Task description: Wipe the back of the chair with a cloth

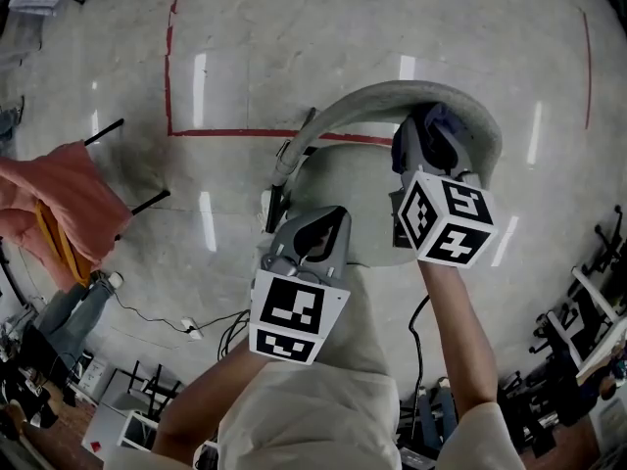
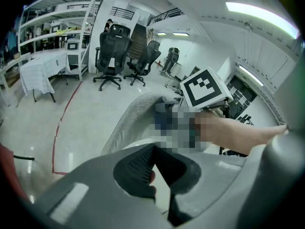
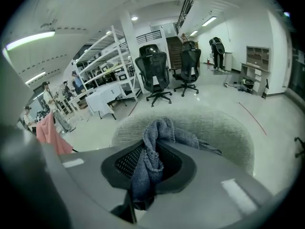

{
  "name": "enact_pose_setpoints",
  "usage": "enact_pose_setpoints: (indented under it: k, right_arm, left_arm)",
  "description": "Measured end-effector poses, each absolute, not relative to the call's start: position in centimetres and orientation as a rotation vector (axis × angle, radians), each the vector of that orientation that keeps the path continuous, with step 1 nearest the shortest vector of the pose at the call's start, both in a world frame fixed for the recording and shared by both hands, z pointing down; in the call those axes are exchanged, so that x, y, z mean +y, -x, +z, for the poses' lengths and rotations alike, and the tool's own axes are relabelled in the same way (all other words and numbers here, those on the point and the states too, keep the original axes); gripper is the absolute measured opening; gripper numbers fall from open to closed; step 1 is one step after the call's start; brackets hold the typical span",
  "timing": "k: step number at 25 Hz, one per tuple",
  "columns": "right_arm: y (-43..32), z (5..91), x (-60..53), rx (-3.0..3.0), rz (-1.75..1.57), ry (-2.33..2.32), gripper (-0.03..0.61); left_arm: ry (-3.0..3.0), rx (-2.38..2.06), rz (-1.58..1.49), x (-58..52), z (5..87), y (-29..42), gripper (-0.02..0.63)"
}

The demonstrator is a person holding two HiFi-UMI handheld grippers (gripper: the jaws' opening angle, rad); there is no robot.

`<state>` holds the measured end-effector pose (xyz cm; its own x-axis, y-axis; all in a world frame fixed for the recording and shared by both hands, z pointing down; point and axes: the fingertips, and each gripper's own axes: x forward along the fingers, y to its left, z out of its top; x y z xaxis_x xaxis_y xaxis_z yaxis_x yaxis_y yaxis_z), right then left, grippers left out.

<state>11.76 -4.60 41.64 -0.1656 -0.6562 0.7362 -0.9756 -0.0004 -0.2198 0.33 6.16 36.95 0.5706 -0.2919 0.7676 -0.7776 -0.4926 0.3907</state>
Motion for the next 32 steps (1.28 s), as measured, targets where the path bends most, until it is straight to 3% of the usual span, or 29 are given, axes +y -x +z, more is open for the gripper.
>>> enact_pose_setpoints:
  k: [20, 32]
  right_arm:
    - [-2.7, 41.5, -4.1, -2.028, 1.026, -1.431, 0.077]
    - [-5.9, 40.7, 2.8, -1.924, 1.176, -1.627, 0.075]
  left_arm:
    - [-2.063, -0.85, 0.822, 7.3, 36.5, 5.3, 0.0]
    - [-2.108, -0.804, 0.845, 9.2, 36.0, 6.8, 0.0]
